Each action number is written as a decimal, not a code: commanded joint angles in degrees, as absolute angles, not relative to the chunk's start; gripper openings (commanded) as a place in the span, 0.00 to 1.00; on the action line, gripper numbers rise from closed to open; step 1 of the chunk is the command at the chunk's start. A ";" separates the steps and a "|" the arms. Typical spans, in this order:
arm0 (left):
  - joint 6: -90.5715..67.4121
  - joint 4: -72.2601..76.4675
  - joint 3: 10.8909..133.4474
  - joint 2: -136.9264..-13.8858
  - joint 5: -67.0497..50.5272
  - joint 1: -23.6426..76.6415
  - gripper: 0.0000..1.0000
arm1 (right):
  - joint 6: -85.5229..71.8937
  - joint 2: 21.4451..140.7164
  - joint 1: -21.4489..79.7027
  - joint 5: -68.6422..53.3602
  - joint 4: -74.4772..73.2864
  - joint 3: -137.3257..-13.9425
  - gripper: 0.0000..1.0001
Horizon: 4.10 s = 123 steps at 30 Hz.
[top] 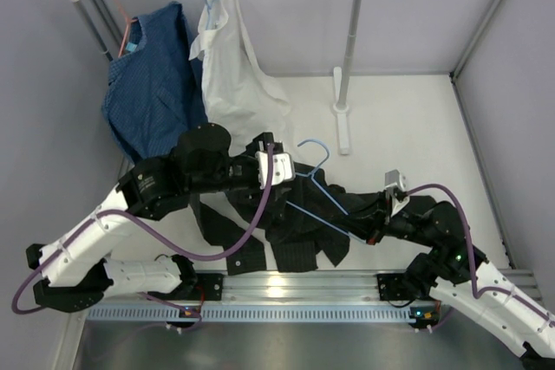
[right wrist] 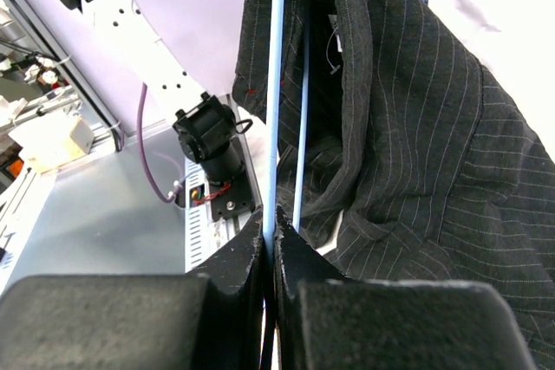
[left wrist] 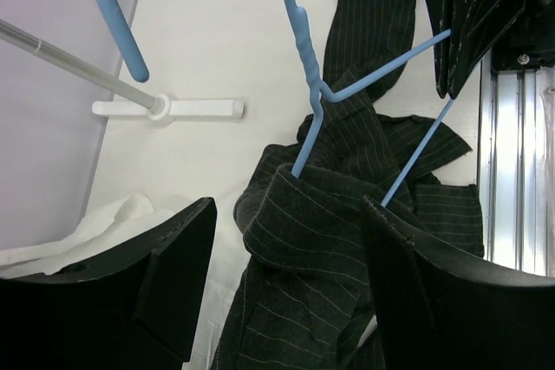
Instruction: Place the shirt on the hanger
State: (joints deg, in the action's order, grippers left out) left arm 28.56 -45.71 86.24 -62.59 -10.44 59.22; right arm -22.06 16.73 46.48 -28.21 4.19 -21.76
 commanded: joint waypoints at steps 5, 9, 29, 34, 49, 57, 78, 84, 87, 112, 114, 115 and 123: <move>29.44 -47.29 85.17 -60.38 -11.07 59.06 0.71 | -20.92 16.87 47.29 -29.00 7.21 -24.08 0.00; 30.49 -47.55 85.34 -59.50 -10.90 58.97 0.80 | -20.83 16.79 47.37 -29.18 7.21 -24.08 0.00; 35.42 -45.53 84.55 -66.88 -12.29 58.98 0.40 | -20.22 16.17 47.29 -32.34 7.82 -24.96 0.00; 34.89 -45.53 84.37 -66.53 -18.36 58.97 0.19 | -19.51 16.17 47.29 -32.26 7.30 -25.58 0.00; 31.47 -44.47 86.75 -65.39 -28.04 58.97 0.14 | -20.39 19.16 47.29 -34.54 9.32 -27.07 0.00; 30.50 -44.30 86.57 -66.44 -29.27 59.06 0.14 | -21.00 20.39 47.37 -35.24 11.42 -27.69 0.00; 23.92 -34.81 77.71 -58.01 -11.73 58.97 0.00 | -20.57 15.39 47.46 -21.55 3.79 -27.16 0.99; 17.59 -26.56 73.31 -54.85 2.88 59.06 0.00 | -28.12 7.31 47.55 -9.76 -2.03 -23.91 0.99; 15.83 -25.58 72.69 -55.63 7.73 58.97 0.00 | -33.21 6.50 47.46 -9.58 1.65 -20.84 0.93; 10.02 -16.35 65.83 -52.38 14.85 58.97 0.00 | -40.87 41.38 54.22 -8.35 28.56 -19.33 0.51; 9.76 -16.35 66.00 -52.29 14.94 59.06 0.00 | -39.99 43.41 55.54 -6.42 29.00 -19.86 0.48; 9.67 -16.35 66.01 -52.21 14.85 58.98 0.00 | -39.47 44.90 56.16 -5.46 29.00 -20.30 0.46; 9.76 -16.35 65.39 -50.98 17.40 58.97 0.00 | -36.92 45.27 57.83 7.63 21.29 -21.79 0.00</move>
State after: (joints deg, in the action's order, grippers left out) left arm 10.41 -22.26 65.52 -53.10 15.16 58.96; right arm -39.03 46.87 56.90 -0.71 22.37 -18.65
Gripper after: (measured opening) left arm 0.146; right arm 0.012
